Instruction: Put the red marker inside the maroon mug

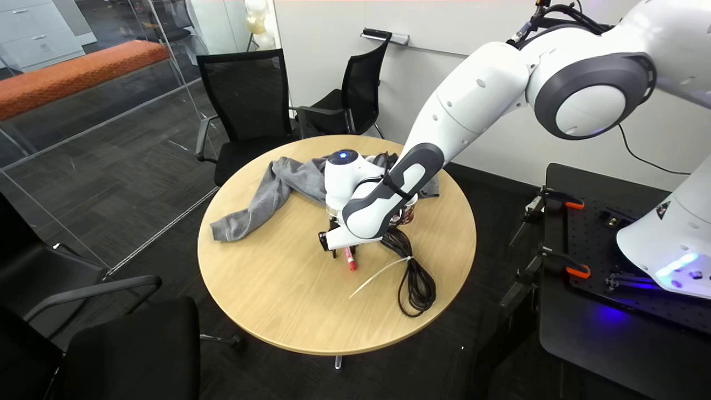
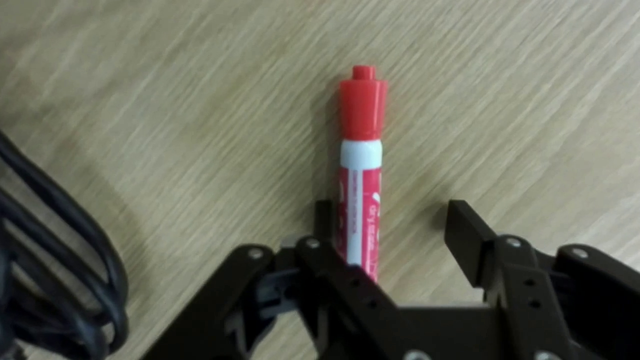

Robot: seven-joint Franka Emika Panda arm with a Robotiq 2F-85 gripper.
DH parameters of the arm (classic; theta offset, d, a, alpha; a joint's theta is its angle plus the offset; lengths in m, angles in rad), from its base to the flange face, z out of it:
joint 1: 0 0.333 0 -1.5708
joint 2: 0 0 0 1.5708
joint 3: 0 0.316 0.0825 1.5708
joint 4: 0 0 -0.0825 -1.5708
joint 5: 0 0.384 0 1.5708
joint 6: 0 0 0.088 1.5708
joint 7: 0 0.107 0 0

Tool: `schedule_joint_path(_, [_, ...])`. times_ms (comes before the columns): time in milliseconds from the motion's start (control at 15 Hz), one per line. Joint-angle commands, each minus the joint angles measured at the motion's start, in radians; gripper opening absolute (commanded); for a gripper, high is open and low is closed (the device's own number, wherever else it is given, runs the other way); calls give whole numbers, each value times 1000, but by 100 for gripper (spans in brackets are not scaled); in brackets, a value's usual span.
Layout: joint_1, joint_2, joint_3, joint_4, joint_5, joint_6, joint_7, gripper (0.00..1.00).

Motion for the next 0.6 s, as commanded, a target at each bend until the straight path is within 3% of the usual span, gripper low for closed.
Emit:
schedule_joint_path(0, [-11,12,9,46,16,-52,-27,28])
schedule_joint_path(267, [2,-29,0,1,16,-35,-11,1])
schedule_joint_path(533, [5,-85,18,-53,1,-43,-19,5])
